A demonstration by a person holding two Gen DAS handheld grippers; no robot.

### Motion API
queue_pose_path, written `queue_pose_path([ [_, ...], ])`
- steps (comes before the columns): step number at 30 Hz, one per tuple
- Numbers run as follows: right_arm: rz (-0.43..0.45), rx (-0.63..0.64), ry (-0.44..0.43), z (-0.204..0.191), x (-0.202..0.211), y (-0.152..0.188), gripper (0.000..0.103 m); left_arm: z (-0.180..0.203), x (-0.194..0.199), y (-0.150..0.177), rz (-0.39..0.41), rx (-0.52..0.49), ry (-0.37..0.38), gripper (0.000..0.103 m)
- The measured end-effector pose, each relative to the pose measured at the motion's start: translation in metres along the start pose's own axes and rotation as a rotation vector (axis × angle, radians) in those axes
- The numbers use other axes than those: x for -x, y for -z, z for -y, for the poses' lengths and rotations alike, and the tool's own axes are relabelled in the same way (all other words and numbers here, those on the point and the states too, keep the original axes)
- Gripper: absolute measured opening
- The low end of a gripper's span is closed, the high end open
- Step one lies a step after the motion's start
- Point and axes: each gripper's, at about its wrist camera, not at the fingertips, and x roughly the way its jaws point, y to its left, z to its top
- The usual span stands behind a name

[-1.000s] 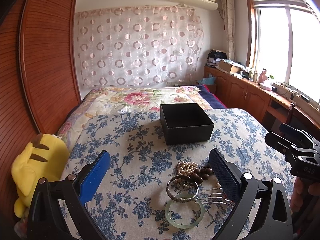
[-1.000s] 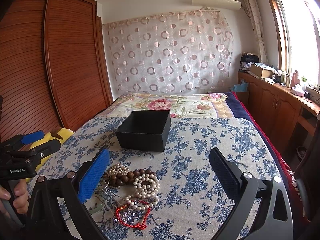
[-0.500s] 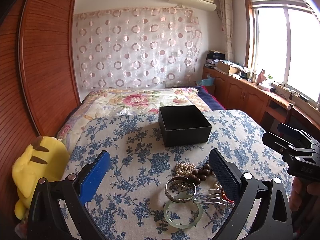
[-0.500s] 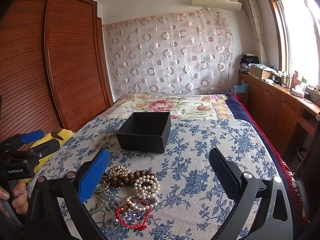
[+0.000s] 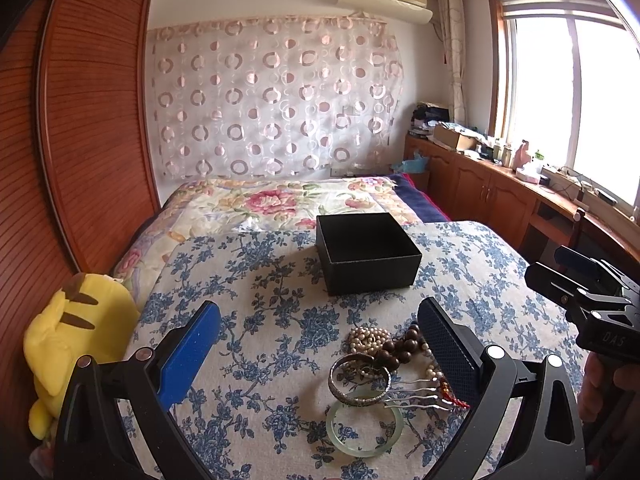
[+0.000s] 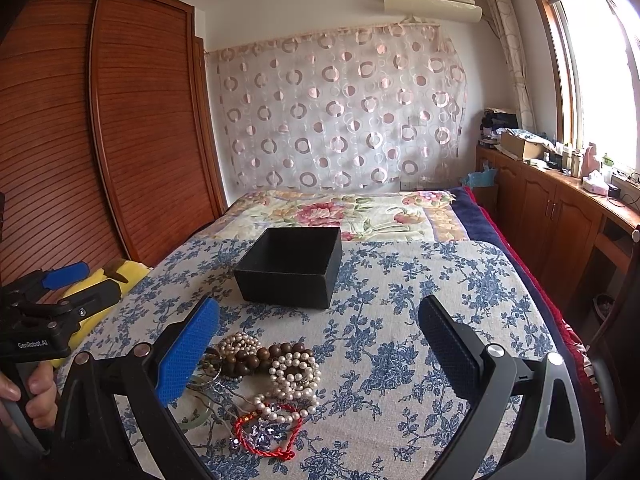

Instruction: Organize jewelry

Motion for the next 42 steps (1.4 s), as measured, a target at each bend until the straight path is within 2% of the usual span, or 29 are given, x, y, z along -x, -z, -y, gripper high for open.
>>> queue_pose_path([
  [18,-0.01,-0.003,-0.003,0.001,0.0,0.0,0.101,0.0,-0.008,0.007,-0.029,0.005,0.008,0.095],
  [35,-0.121,0.002,-0.048,0.015,-0.036,0.037,0.1,-0.008,-0.061,0.046,-0.218,-0.008,0.087,0.095],
  [42,-0.168,0.009,-0.079,0.017,-0.045,0.047,0.09,-0.001,-0.079,0.057,-0.29,-0.023,0.151,0.095],
])
